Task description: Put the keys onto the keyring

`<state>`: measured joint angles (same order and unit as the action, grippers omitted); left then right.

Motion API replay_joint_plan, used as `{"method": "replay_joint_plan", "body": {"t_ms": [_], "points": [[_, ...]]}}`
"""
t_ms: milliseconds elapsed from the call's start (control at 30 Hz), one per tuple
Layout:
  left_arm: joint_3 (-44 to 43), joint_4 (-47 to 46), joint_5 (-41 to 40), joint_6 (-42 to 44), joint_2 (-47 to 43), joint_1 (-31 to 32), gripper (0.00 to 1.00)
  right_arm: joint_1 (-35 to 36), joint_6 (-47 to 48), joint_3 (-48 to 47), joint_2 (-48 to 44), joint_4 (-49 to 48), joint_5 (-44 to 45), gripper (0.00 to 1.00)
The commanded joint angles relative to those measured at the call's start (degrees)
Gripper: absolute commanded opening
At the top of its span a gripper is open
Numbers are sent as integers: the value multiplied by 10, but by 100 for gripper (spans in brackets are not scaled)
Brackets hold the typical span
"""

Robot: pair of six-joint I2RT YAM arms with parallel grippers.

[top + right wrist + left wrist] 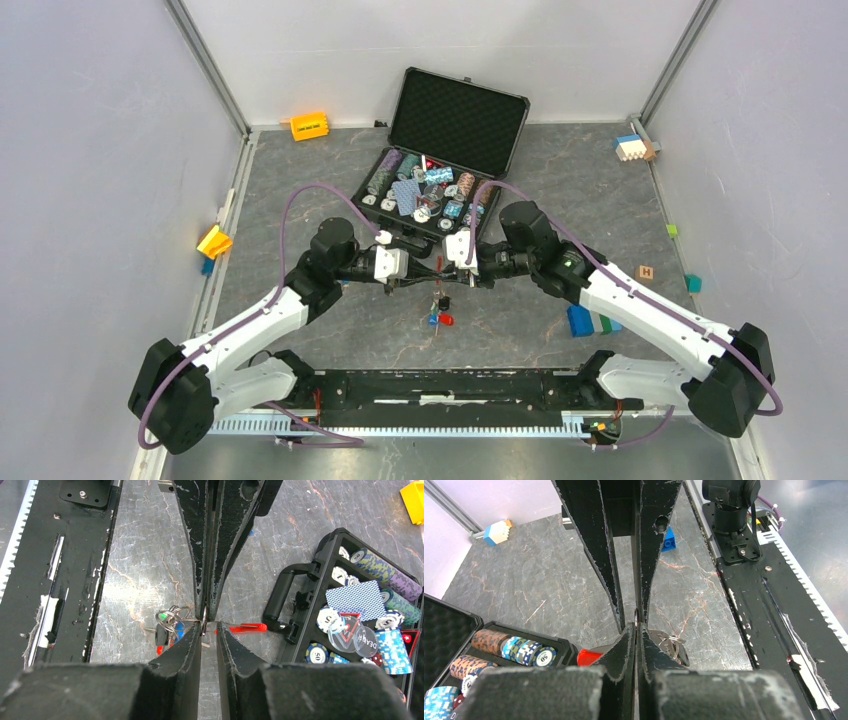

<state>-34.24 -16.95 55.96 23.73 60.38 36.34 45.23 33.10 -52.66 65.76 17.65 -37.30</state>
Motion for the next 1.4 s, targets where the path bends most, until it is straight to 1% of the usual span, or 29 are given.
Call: {"method": "replay_joint_plan", "body": {"t_ms": [0, 333, 600, 667, 767, 800, 933, 1067, 1167, 1300, 1367], "points": [[1, -51, 14, -20, 0, 0, 2, -1, -9, -16, 5, -24, -6, 22], [4, -53, 11, -19, 5, 0, 2, -1, -20, -17, 9, -30, -13, 21], [6, -63, 6, -25, 7, 0, 2, -1, -27, -17, 12, -34, -25, 17], [4, -63, 0, -28, 9, 0, 2, -1, -27, -17, 11, -35, -28, 14], [5, -68, -6, -35, 12, 0, 2, -1, -26, -16, 8, -38, -34, 2], [5, -69, -7, -36, 12, 0, 2, -1, -26, -13, 5, -43, -32, 0], [5, -70, -18, -39, 12, 0, 3, -1, -12, -3, -12, -53, -10, 0], [4, -66, -24, -39, 11, 0, 15, -1, 22, -4, -24, -33, 11, 0], [-2, -49, -24, -26, 10, 0, 29, -1, 51, -3, -33, -24, 28, 0], [-17, -5, -28, 7, 4, 0, 55, 1, 79, -1, -39, -13, 44, 0], [-27, 35, -35, 32, 0, 0, 67, 7, 99, -2, -42, -7, 63, 0]]}}
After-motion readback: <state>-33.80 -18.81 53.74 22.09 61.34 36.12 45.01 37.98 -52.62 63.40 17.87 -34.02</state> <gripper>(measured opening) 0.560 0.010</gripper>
